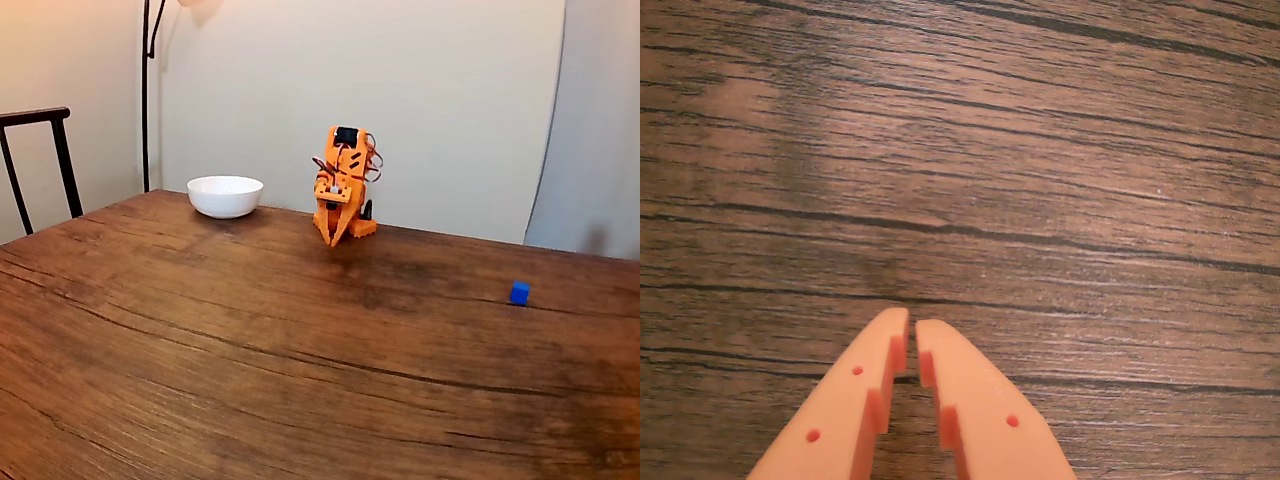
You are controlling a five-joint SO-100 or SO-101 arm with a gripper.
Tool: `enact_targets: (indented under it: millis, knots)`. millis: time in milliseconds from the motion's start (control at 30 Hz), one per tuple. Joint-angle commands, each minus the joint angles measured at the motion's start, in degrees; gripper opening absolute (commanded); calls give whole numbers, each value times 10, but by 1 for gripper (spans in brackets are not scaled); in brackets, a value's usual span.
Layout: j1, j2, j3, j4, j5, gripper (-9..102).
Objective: Grasp the cube and drop it in the bowl
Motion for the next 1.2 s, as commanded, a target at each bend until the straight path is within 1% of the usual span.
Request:
enact_targets:
  millis: [0, 1167]
  knots:
    - [-2, -4, -1, 36, -1, -1]
    - [-9, -4, -1, 36, -3, -1]
